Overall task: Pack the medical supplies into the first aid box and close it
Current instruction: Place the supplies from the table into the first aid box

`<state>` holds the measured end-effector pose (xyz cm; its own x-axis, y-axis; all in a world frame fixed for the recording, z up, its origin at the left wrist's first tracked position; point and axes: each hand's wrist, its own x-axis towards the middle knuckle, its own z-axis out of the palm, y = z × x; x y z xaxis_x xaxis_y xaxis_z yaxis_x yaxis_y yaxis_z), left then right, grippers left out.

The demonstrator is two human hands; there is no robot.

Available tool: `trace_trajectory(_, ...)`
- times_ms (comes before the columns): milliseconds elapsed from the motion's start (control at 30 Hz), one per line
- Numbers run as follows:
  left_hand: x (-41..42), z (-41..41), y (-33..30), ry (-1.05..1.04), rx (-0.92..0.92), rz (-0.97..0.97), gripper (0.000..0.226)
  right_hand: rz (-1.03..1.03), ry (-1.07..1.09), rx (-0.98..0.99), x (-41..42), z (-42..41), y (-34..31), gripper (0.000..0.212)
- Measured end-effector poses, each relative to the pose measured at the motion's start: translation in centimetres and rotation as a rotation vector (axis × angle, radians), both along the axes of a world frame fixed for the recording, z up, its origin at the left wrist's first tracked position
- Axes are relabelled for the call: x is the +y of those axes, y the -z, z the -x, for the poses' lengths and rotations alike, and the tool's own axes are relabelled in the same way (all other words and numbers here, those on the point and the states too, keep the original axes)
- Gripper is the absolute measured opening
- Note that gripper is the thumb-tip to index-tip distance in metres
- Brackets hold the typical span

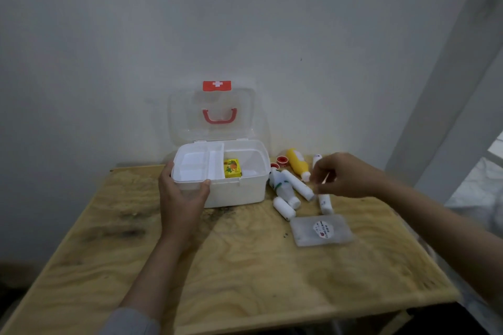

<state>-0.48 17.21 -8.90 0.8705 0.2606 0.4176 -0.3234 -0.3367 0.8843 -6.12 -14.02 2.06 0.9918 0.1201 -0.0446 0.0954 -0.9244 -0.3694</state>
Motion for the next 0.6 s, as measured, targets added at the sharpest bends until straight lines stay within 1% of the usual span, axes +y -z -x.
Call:
trace_trajectory(67, 0.0, -0.1, 0.0, -0.005, -0.005, 0.001, 0.077, 0.035, 0.015, 0.066, -1.9, 2.1, 1.6, 0.021)
trace_trajectory(233, -0.1, -0.1, 0.1, -0.011, -0.018, -0.011, 0.077, -0.053, 0.066, 0.109, -4.4, 5.6, 5.3, 0.035)
trace_trajectory(300, -0.1, -0.1, 0.0, -0.014, -0.027, -0.015, 0.076, -0.089, 0.046, 0.074, -4.8, 6.1, 6.7, 0.039)
trace_trajectory(467, -0.2, -0.1, -0.1, -0.022, -0.039, -0.025, 0.076, -0.165, 0.053, -0.047, -4.9, 6.9, 8.5, 0.034)
trace_trajectory(600, -0.1, -0.2, -0.2, -0.016, -0.028, -0.011, 0.076, -0.336, 0.069, -0.086, -4.7, 7.5, 7.6, 0.034)
